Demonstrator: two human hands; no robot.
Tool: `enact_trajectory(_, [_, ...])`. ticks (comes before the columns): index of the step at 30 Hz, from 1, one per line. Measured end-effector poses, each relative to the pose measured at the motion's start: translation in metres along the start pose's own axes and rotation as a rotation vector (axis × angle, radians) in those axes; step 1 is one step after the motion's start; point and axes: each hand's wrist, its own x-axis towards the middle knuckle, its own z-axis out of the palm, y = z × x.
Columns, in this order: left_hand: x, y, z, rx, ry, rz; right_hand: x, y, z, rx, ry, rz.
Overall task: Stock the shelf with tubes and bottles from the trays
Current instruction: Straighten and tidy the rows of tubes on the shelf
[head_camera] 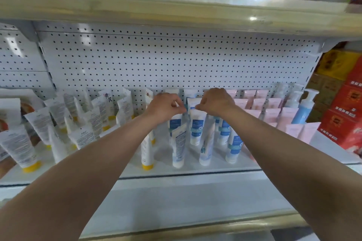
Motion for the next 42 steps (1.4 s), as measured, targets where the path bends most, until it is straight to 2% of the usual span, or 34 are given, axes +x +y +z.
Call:
enact_trajectory(5, [-0.020, -0.008, -0.006, -0.092, -0.164, 0.115, -0.031, -0.007, -0.014, -0.006, 0.023, 0.067])
enact_trajectory(9, [-0.030, -0.008, -0.008, -0.104, -0.319, 0.126, -0.053, -0.007, -0.013, -0.009, 0.023, 0.125])
enact_trajectory(14, [-0.038, -0.006, -0.005, -0.069, -0.380, 0.128, -0.073, -0.007, -0.007, -0.042, 0.002, 0.163])
enact_trajectory(21, [-0.034, -0.002, -0.005, -0.022, -0.353, 0.082, -0.072, -0.005, -0.008, -0.037, -0.087, 0.218])
enact_trajectory(29, [-0.037, 0.005, -0.014, 0.121, -0.368, 0.036, -0.065, -0.006, -0.010, -0.090, -0.153, 0.184])
enact_trajectory(42, [-0.052, 0.011, 0.004, 0.192, -0.007, -0.058, -0.067, 0.004, -0.002, -0.068, -0.111, -0.029])
